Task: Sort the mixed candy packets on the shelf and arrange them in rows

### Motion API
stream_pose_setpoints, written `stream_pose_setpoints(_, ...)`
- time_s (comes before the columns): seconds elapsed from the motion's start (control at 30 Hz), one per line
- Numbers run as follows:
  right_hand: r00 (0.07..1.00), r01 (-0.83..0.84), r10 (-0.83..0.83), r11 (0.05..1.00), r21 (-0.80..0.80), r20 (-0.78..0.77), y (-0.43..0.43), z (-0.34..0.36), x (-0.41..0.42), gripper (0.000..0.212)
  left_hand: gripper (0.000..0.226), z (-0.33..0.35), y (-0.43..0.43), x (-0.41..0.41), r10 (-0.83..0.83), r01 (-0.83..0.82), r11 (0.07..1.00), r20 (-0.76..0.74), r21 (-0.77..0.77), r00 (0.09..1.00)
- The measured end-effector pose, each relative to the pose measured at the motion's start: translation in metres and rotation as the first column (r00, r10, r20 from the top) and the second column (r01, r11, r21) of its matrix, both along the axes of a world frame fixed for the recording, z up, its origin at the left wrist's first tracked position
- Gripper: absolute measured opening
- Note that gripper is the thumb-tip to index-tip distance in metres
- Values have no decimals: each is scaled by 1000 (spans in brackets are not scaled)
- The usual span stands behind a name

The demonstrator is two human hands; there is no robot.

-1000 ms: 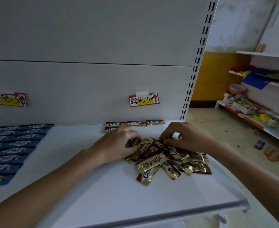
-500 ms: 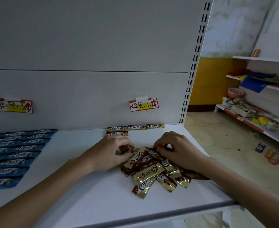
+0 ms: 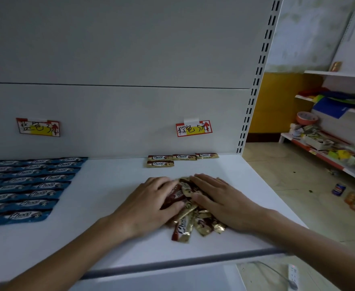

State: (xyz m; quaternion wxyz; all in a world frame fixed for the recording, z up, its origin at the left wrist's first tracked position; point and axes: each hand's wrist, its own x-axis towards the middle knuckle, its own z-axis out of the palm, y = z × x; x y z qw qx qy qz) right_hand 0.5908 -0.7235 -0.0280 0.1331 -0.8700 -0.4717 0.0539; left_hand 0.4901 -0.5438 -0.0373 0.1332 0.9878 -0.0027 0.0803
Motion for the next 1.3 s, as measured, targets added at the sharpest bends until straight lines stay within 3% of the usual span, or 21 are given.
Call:
stream_pose_setpoints(0.23,997,-72,68,985,160,32,70,-5,-30,48,46,5,48,-34,115,-113,992,43,-61,992)
stream_pose_setpoints(0.47,996,55,-24,931,361,-87,85,8,-32,22,32,10,61,-44,125,-100,986,191,-135,974)
stream_pose_setpoints(0.6,993,78,-29,882,465,-110,77,21,-16,23,27,21,61,-35,252,-161,945,324,-284,912)
stream_pose_setpoints(0.7,981,144,-58,860,489,-188,64,34,6,19,16,38,55,-15,276,-115,881,302,-459,912)
stream_pose_setpoints(0.77,970,192,-92,857,479,-224,52,39,23,12,13,42,47,6,235,-75,867,271,-493,933)
stream_pose_setpoints(0.83,963,235,-138,849,473,-231,38,39,41,11,13,42,36,32,191,-54,877,244,-477,951)
stream_pose_setpoints(0.97,948,314,-253,849,425,-194,5,28,68,28,16,33,12,78,98,-20,902,159,-430,982)
stream_pose_setpoints(1.1,934,342,-358,896,285,5,-19,8,83,15,20,27,3,96,20,18,953,123,-301,992)
stream_pose_setpoints(1.2,948,278,-312,899,338,53,-26,2,85,7,28,25,7,98,-14,38,979,117,-202,993)
stream_pose_setpoints(1.3,982,166,-182,956,241,45,-25,8,80,14,32,22,7,101,-71,72,997,51,-20,996)
